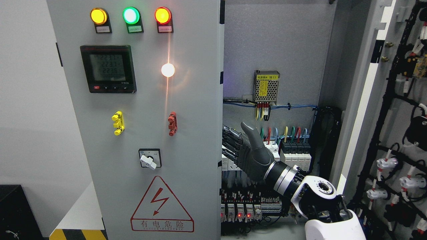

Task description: Open door with both hands

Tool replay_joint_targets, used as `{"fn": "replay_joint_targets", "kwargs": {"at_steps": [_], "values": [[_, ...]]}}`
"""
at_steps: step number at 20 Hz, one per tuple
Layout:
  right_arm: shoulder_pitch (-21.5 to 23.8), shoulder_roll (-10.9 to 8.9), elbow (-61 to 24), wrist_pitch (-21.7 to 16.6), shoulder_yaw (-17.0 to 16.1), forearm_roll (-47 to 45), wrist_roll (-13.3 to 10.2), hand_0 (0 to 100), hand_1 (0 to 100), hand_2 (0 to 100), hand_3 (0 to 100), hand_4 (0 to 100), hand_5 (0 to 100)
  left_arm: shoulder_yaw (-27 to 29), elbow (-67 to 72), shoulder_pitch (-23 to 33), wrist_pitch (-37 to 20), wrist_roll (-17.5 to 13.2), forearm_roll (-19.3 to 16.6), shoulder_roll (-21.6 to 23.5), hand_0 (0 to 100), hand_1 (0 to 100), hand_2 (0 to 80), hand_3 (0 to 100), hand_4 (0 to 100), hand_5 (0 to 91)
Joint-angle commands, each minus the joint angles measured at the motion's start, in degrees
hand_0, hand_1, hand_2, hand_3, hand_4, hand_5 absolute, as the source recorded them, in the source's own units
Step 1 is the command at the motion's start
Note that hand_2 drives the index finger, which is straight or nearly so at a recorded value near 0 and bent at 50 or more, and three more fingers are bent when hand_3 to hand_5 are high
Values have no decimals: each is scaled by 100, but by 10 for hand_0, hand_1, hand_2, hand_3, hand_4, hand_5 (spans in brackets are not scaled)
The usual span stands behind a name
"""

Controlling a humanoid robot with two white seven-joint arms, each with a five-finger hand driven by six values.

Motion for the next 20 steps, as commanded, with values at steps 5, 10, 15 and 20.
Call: {"fn": "replay_joint_targets", "kwargs": {"at_steps": [5, 10, 15, 20], "values": [[-12, 141, 9, -7, 164, -7, 83, 0, 0, 0, 0, 0, 0, 0, -1, 0, -4, -1, -2, 1, 0, 0, 0, 0, 0, 0], [-12, 141, -9, -7, 155, -7, 136, 0, 0, 0, 0, 0, 0, 0, -1, 0, -4, -9, -2, 1, 0, 0, 0, 0, 0, 0], [-12, 141, -18, -7, 155, -7, 145, 0, 0, 0, 0, 0, 0, 0, -1, 0, -4, -9, -2, 1, 0, 0, 0, 0, 0, 0], [-3, 132, -44, -16, 146, -15, 145, 0, 0, 0, 0, 0, 0, 0, -1, 0, -4, -9, -2, 1, 0, 0, 0, 0, 0, 0]]}}
